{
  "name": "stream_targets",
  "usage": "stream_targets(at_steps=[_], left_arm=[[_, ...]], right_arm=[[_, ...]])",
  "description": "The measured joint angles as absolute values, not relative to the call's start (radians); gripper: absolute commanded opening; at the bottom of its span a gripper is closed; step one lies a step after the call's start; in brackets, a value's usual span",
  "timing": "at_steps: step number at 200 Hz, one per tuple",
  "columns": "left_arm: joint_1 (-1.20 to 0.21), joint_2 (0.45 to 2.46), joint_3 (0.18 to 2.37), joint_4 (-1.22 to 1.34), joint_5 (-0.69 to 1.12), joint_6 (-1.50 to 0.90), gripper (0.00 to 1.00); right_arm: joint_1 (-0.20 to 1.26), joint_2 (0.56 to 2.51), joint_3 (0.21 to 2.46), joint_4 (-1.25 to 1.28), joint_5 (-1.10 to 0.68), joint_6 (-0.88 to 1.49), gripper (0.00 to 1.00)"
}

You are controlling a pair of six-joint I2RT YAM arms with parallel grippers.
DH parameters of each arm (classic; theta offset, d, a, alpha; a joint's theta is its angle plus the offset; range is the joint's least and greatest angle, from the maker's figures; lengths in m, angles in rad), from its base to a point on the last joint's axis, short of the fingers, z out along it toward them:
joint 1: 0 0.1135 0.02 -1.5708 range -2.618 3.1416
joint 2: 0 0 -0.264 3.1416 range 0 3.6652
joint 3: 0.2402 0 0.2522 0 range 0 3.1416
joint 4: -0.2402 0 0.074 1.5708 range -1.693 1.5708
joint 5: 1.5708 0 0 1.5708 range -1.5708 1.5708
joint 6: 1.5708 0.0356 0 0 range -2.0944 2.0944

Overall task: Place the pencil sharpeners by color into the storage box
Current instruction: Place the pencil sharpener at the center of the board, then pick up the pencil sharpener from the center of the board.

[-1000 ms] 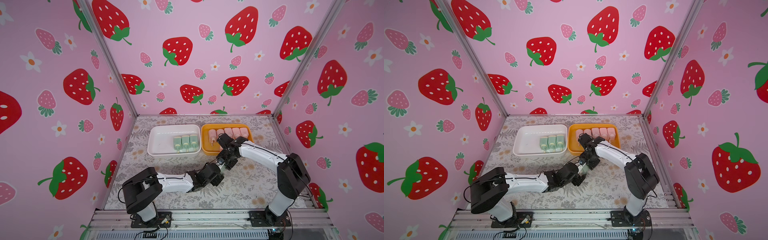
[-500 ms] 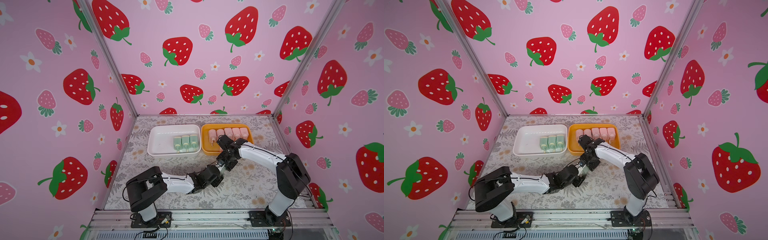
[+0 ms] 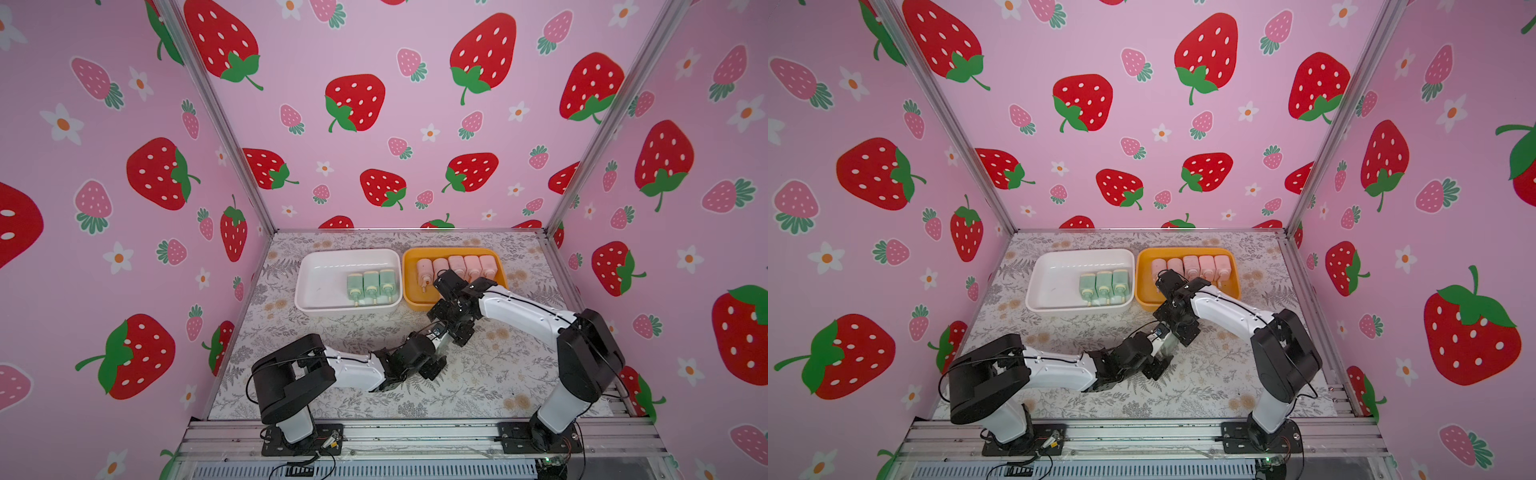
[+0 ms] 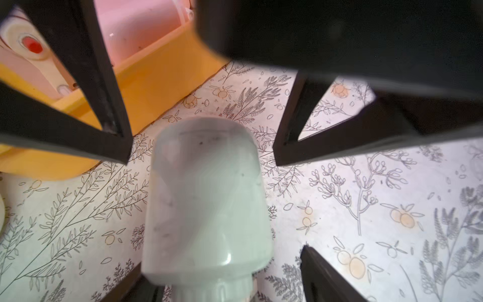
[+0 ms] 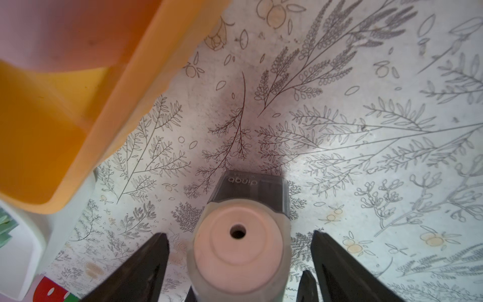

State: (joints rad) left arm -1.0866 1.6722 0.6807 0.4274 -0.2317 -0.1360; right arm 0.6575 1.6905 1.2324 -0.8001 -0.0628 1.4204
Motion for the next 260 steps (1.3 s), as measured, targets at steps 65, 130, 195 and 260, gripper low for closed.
stream_targets(at_steps=[65,130,195,260], left_arm=[[-1.085,1.660,0.753,0.303,-0.249,-0.176,0.90],[-1.084,1.692,0.888,0.174,-0.262,-0.187,0.82],[-1.076,1.760,0.964,0.089,-0.269,-0.184,0.63],[-1.075,1.758,0.986,0.038,-0.270,-0.189,0.00]], right_arm=[[0.622,1.599,1.226,-0.828,0.000,1.361,1.00],[0.571,1.346,1.146,-0.863,0.203,1.245,1.00],[0.539,1.206,1.058,-0.868,0.319,1.154,1.00],[0.537,1.111,1.016,-0.789,0.329,0.964,1.00]])
